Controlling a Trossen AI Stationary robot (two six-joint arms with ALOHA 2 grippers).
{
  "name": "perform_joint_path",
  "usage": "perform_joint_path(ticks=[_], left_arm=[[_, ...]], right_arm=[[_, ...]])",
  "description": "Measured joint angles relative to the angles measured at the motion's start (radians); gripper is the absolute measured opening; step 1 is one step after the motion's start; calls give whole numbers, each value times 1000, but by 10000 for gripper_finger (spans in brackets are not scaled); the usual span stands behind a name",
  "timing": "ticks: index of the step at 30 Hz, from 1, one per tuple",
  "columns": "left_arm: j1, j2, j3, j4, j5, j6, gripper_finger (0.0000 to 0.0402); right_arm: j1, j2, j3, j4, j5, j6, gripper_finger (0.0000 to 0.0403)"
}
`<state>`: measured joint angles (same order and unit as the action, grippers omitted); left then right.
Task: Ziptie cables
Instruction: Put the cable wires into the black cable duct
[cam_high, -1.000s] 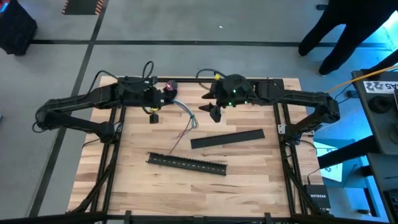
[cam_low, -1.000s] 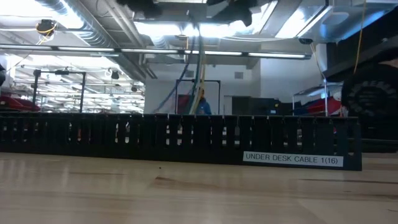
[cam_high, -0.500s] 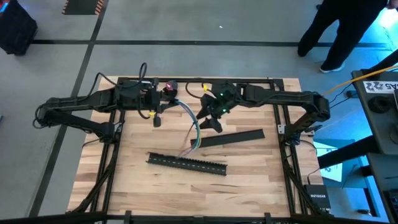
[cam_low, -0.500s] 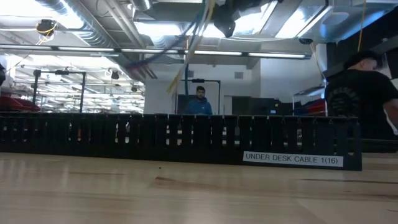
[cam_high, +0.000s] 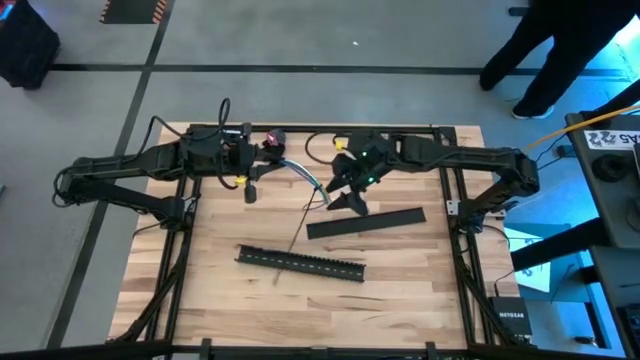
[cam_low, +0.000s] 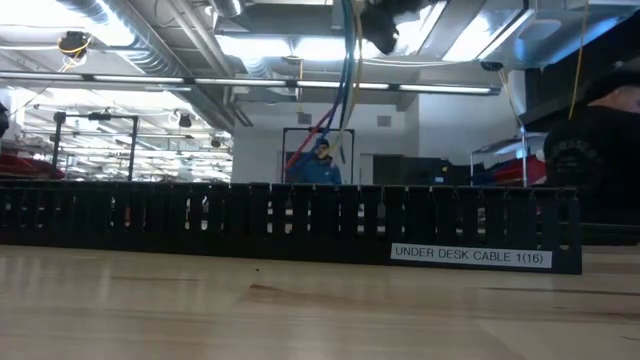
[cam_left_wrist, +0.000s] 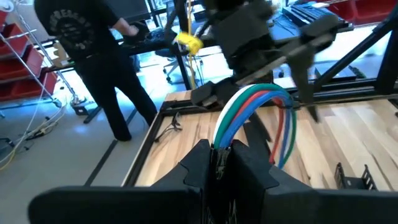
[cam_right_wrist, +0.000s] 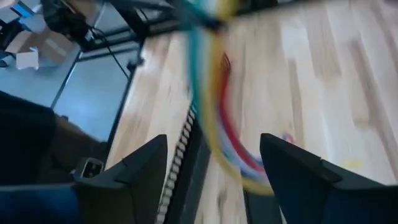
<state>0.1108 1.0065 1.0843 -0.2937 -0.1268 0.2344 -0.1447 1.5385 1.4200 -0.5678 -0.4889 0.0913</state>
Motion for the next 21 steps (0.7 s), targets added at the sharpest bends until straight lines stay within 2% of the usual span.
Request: perform_joint_path(ticks=[6,10,13,19,21], left_arm=[[0,0,0,0,-24,-6,39],[0,0,0,8,-42,-3,39],[0,-3,0,39,-46,-7,40],[5,-36,0,73,-54,17,40],[7,-50,0,64,-59,21,41]], right_arm=[[50,56,0,152,-13,6,250],[69,74,0,125,11,0,229],[69,78,-1,99,48,0,181],[68,77,-31,157,113,9,46],[68,77,-42,154,124,25,15]])
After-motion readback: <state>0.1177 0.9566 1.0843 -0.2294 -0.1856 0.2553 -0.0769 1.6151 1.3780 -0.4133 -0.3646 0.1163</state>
